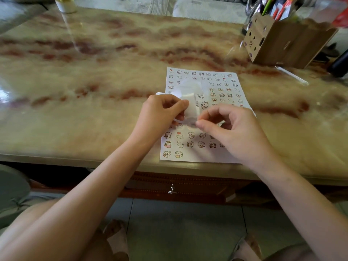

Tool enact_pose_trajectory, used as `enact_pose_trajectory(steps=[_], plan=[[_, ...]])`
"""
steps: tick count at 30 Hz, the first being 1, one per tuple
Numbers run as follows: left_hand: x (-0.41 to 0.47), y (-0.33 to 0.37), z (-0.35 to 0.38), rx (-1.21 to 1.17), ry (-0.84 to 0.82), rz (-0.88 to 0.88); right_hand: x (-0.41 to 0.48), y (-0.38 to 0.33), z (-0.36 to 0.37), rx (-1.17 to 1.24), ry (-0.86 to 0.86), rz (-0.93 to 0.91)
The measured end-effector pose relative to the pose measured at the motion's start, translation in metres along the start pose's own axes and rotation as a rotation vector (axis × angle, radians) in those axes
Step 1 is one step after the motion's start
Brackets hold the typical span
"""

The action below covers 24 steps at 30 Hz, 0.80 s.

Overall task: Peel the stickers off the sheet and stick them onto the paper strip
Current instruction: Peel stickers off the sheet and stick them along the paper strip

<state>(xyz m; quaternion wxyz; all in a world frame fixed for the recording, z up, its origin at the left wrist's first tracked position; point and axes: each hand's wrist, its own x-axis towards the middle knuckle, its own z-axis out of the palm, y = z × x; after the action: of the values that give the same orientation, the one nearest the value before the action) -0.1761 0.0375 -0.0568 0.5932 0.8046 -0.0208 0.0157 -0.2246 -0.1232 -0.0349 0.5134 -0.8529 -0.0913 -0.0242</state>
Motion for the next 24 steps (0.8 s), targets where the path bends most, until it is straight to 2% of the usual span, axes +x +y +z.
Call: enact_pose_trajectory(steps=[4, 7, 24], plan=[[0.001, -0.003, 0.001, 0.017, -0.022, -0.017, -0.005, 0.0, 0.0, 0.093, -0.177, 0.279], [0.002, -0.004, 0.002, 0.032, -0.038, -0.019, -0.007, 0.001, 0.001, 0.072, -0.204, 0.371], [0.003, -0.005, 0.003, 0.027, -0.036, -0.025, -0.01, 0.002, 0.01, -0.029, -0.164, 0.354]])
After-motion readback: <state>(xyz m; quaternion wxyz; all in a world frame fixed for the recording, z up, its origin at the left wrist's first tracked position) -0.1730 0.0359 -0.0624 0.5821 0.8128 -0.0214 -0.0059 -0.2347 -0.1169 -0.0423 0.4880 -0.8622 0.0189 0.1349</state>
